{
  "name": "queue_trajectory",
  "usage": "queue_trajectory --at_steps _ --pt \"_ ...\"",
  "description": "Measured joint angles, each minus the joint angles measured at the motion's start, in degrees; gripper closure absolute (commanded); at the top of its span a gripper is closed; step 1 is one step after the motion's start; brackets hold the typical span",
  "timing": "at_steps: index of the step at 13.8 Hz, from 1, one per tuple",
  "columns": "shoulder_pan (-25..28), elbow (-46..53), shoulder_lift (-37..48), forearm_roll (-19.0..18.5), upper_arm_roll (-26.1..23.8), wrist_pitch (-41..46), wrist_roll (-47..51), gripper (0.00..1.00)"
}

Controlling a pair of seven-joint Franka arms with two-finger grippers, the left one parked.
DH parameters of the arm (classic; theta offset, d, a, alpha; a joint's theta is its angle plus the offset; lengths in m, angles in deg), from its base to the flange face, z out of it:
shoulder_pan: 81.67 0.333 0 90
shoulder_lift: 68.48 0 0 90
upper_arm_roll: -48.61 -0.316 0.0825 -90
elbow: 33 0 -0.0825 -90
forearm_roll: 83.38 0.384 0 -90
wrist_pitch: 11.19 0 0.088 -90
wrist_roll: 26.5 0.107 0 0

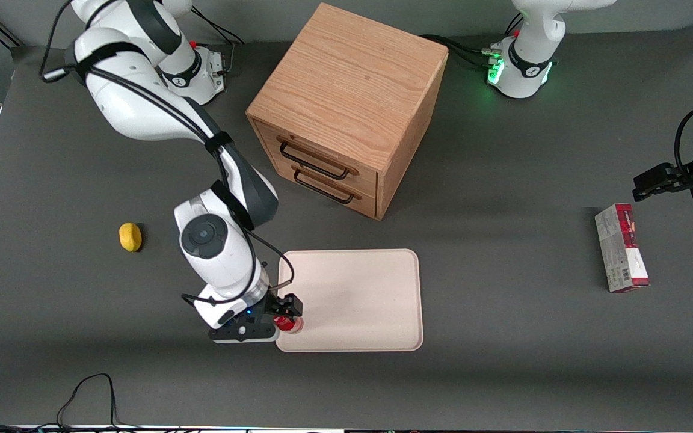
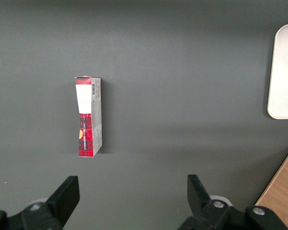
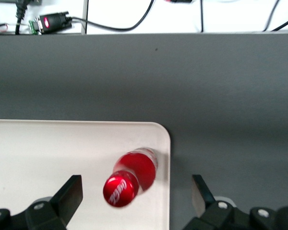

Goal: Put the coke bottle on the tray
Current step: 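Open the right gripper and raise it away from the bottle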

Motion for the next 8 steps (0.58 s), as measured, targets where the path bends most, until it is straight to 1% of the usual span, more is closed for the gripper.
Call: queue_trajectory --at_steps 2,5,6,8 --pt "0.07 -4.66 6.04 0.15 1.37 4.01 -1.57 0.00" --pt "-1.33 -12.30 17.28 2.35 3.38 13.80 -5.43 0.00" --pt "-2.13 -14.97 21.20 3.85 4.53 16.43 -7.79 0.00" --pt "-2.91 -21.57 30.00 8.74 9.44 19.58 -12.61 0.00"
